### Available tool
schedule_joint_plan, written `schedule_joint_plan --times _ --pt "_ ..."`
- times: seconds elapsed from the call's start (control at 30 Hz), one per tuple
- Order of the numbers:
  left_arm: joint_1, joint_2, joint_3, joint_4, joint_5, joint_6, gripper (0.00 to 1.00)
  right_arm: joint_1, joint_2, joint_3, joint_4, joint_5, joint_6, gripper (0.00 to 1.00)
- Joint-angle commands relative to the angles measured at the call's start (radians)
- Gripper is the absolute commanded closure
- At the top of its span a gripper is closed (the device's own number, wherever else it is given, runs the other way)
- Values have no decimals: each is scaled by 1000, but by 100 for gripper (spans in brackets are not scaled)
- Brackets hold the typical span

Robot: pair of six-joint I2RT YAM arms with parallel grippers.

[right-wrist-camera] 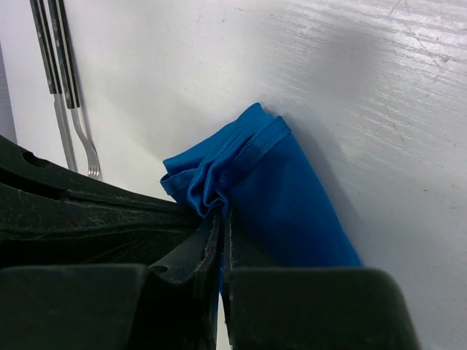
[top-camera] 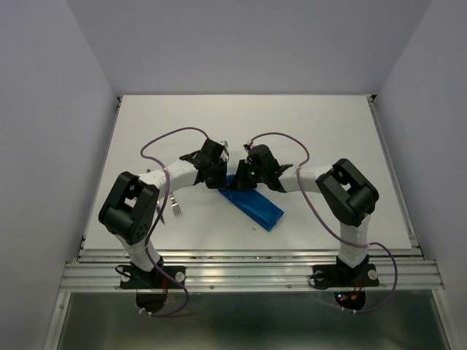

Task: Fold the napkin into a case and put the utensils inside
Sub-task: Grasp the top corner of the smaller rectangle folded napkin from the folded napkin.

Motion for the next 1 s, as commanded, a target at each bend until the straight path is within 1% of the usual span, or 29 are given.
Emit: schedule_joint_plan --times 0.0,0.17,0.27,0.5,0.6,0.67,0.7,0.73,0.77,0.97 --pt "0 -12 50 28 50 13 100 17 16 9 124 -71 60 99" --pt "-3 -9 63 34 78 16 100 17 114 28 150 -72 116 99" --pt "-3 -9 62 34 76 17 100 17 145 25 148 -50 139 99" --pt "-3 1 56 29 55 17 100 17 122 -10 138 -5 140 99" --pt "-3 10 59 23 39 20 100 17 73 -53 181 1 134 99" --pt "-2 11 60 22 35 23 100 17 30 -71 184 6 122 94" --pt "-2 8 62 22 35 23 100 17 14 -79 188 7 114 88" --pt "-2 7 66 20 35 25 100 17 -1 -88 191 9 107 85" --pt "-3 5 70 20 35 26 100 17 -30 -91 190 10 102 79" --pt "-3 13 96 20 64 42 100 17 -133 -129 164 46 76 73"
